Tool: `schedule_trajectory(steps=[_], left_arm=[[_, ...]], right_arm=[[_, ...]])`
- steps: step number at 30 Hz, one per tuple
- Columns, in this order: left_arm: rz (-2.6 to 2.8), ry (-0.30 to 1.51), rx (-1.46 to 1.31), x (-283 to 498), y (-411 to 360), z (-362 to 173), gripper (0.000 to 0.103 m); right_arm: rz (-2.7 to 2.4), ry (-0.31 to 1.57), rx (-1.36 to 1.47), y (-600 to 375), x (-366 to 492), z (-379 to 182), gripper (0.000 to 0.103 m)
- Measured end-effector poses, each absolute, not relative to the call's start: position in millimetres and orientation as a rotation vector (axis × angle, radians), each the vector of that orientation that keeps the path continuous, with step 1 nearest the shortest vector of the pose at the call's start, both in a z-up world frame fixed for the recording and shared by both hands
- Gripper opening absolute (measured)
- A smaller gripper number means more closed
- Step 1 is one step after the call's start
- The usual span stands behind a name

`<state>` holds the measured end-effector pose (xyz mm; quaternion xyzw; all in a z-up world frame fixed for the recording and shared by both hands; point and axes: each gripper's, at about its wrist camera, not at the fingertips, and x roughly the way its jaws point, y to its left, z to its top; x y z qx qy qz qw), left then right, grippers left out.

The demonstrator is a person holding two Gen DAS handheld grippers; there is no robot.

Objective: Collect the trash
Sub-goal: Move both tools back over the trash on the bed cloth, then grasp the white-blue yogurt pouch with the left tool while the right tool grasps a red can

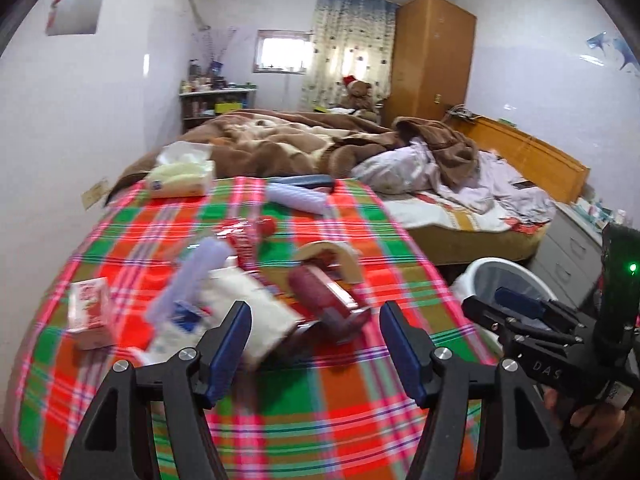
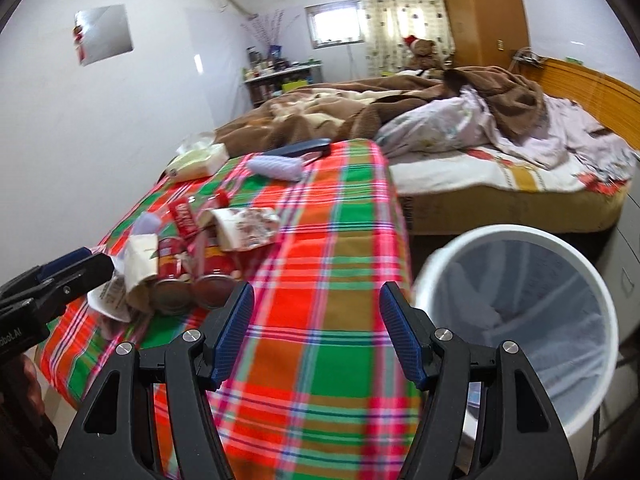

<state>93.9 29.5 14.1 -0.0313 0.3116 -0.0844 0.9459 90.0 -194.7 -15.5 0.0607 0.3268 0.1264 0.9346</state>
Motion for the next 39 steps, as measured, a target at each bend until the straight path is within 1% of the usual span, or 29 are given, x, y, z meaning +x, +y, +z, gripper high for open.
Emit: schedule_trajectory(steps=[8, 15, 24, 39], left_arm=[[-0.086, 0.662, -0.097, 94, 80, 1, 0.067], [-0.068, 0.711, -0.11, 104, 105, -15, 0.067], [-0.055, 0.786, -0.064, 126, 115, -37, 0.067], [-0.075, 0.841, -0.037, 148, 110, -53, 0.067]], right_arm=[[0.329, 0.69, 0.081, -162, 100, -17, 0.066], [0.378, 0.727, 0.055, -136, 115, -21, 0.066], [0.397, 0.783, 0.045, -118, 133, -30, 0.066], [0.424, 0.862, 0.022, -102, 157, -44, 0.066]])
